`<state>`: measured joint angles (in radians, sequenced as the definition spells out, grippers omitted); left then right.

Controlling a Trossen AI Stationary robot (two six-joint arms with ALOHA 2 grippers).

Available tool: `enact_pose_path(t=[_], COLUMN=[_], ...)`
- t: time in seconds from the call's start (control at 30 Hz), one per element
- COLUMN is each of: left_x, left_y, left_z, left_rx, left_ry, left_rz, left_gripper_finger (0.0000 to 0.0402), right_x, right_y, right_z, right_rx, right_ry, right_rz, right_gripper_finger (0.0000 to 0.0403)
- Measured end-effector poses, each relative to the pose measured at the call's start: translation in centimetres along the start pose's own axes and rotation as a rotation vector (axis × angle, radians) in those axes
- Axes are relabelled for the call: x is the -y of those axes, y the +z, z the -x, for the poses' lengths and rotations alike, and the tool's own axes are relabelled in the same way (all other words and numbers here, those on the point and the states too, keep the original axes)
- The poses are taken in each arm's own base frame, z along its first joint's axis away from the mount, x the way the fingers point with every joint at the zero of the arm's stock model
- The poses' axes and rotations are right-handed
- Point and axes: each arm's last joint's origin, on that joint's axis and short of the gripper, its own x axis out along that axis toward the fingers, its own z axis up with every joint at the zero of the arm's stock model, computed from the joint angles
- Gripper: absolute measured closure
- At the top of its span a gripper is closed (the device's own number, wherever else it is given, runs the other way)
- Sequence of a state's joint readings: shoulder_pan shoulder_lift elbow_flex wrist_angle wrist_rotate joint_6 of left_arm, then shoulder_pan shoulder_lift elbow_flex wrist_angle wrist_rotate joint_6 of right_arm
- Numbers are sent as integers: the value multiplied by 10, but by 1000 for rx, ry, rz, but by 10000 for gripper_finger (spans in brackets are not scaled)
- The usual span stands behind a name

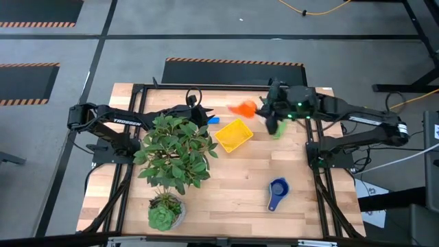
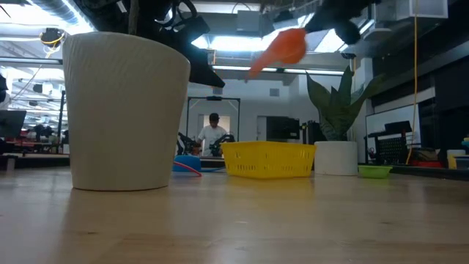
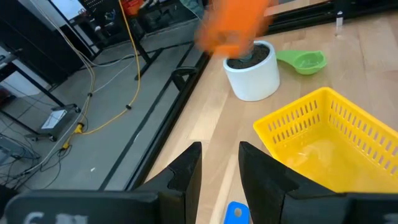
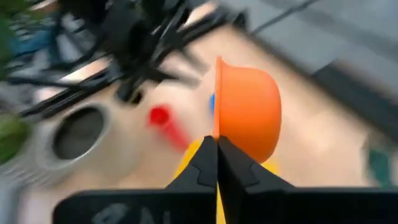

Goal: Nest measuring cups in basket
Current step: Stack the orange measuring cup on top of the dark blue measuring cup

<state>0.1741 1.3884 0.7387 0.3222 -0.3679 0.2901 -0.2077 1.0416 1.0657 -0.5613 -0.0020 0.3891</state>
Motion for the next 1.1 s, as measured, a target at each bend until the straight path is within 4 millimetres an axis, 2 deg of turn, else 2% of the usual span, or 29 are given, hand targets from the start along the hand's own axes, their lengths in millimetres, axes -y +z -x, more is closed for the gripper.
enact_pose_path(t=[0.13,0.27,0.63,0.77,0.9,1.1], left_x=[0,0,0,0,0,0], left_y=[0,0,0,0,0,0], left_z=[0,0,0,0,0,0], left_rx=[0,0,0,0,0,-1], left_ry=[0,0,0,0,0,1], left_rz=[0,0,1,1,1,1], left_gripper_finger=[303,303,303,303,303,303], right_x=[0,-3,-35,-41,-41,-33], right_y=[-16,-32,-64,-86,-113,-143], right_z=[18,25,27,21,5,-17], right_rx=[-199,-400,-792,-921,-1013,-1015], right_ry=[132,198,443,544,672,764], right_rz=[-147,-248,-248,-252,-264,-290], right_gripper_finger=[403,403,403,403,403,403])
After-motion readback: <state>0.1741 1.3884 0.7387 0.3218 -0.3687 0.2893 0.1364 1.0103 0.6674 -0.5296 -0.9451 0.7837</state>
